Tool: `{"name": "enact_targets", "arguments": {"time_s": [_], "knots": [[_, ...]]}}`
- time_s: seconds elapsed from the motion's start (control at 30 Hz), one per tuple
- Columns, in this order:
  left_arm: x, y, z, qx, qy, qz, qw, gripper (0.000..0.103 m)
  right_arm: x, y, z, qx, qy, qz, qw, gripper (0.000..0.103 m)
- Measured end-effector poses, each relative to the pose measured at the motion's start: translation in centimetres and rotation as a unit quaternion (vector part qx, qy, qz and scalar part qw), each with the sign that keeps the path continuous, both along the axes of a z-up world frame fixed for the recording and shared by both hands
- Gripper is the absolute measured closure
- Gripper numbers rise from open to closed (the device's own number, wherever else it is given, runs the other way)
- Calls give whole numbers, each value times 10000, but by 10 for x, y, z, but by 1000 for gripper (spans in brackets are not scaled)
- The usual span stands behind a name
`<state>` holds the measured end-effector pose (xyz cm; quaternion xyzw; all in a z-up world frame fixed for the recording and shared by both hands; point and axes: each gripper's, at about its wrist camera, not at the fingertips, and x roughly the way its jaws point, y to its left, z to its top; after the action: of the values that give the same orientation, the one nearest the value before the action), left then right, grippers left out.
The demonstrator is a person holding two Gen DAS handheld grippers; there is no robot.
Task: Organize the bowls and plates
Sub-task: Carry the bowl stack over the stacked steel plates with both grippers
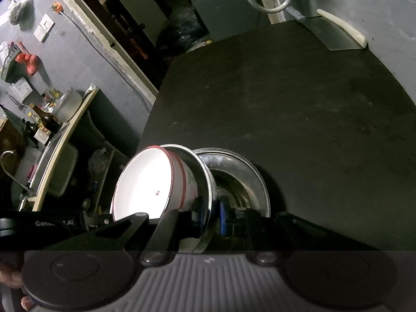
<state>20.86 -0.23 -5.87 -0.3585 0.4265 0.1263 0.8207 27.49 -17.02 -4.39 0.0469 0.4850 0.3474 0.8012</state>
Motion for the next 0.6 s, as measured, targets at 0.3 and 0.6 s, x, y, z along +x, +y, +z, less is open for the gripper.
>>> {"name": "enact_targets", "arguments": {"time_s": [0.3,0.6], "knots": [[1,0,-1,3,44,45,10000,93,3,0,0,-19,7,36,10000,90],[4,-1,-2,22,54,38,10000,93,2,1,0,-48,43,0,10000,90]]}}
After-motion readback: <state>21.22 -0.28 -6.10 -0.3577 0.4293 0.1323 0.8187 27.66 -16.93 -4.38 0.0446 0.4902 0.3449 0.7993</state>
